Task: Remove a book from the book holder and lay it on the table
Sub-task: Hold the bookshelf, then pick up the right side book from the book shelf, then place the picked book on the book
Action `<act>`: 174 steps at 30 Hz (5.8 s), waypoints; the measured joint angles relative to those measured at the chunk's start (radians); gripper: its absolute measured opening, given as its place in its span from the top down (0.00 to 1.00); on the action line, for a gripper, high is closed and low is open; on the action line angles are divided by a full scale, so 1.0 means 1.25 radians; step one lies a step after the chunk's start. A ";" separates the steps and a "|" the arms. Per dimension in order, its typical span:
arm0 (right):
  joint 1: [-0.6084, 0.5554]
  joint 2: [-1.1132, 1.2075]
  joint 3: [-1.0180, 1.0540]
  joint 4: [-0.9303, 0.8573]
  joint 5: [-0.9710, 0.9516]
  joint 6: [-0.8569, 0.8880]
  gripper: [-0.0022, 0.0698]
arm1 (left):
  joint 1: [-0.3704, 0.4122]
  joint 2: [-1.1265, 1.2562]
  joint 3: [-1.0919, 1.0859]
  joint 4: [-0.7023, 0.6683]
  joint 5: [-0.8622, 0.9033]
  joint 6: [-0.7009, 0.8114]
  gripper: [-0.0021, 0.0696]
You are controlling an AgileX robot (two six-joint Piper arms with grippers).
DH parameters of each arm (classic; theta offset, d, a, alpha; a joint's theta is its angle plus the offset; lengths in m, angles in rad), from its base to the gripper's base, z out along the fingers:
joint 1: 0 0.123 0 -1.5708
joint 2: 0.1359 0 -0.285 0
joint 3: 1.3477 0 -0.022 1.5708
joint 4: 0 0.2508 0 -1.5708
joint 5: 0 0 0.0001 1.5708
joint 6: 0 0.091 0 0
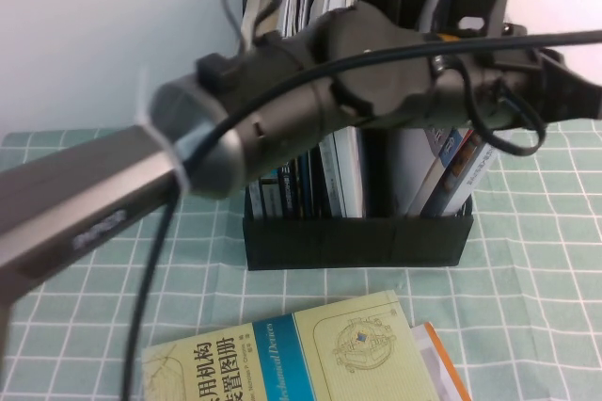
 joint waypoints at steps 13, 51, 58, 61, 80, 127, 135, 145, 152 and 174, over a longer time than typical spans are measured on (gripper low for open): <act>0.000 0.000 0.005 -0.022 -0.012 0.020 0.97 | 0.038 0.148 -0.163 0.084 0.036 -0.132 0.97; 0.180 0.077 0.005 -0.550 -0.107 0.411 0.97 | 0.072 0.053 -0.172 0.554 0.171 -0.484 0.97; 0.254 0.293 -0.009 -0.837 -0.124 0.538 0.97 | 0.072 0.051 -0.173 0.573 0.183 -0.499 0.97; 0.254 0.378 -0.038 -0.832 -0.153 0.527 0.88 | 0.072 0.051 -0.175 0.575 0.186 -0.505 0.97; 0.177 0.692 -0.100 -0.226 -0.629 0.324 0.38 | 0.073 0.051 -0.177 0.578 0.199 -0.533 0.97; 0.184 0.747 -0.207 -0.180 -0.787 0.209 0.74 | 0.079 -0.146 -0.172 0.651 0.273 -0.511 0.97; 0.178 0.521 -0.324 -0.328 -0.622 0.066 0.74 | 0.079 -0.314 -0.172 0.704 0.418 -0.470 0.97; 0.177 0.362 -0.443 -1.045 -0.498 0.530 0.74 | 0.079 -0.494 -0.172 0.770 0.564 -0.469 0.97; 0.178 0.365 -0.445 -1.470 -0.738 0.897 0.74 | 0.079 -0.588 -0.073 0.771 0.519 -0.509 0.97; 0.497 0.616 -0.419 -1.638 -0.431 0.938 0.74 | 0.079 -1.027 0.911 0.718 -0.185 -0.704 0.97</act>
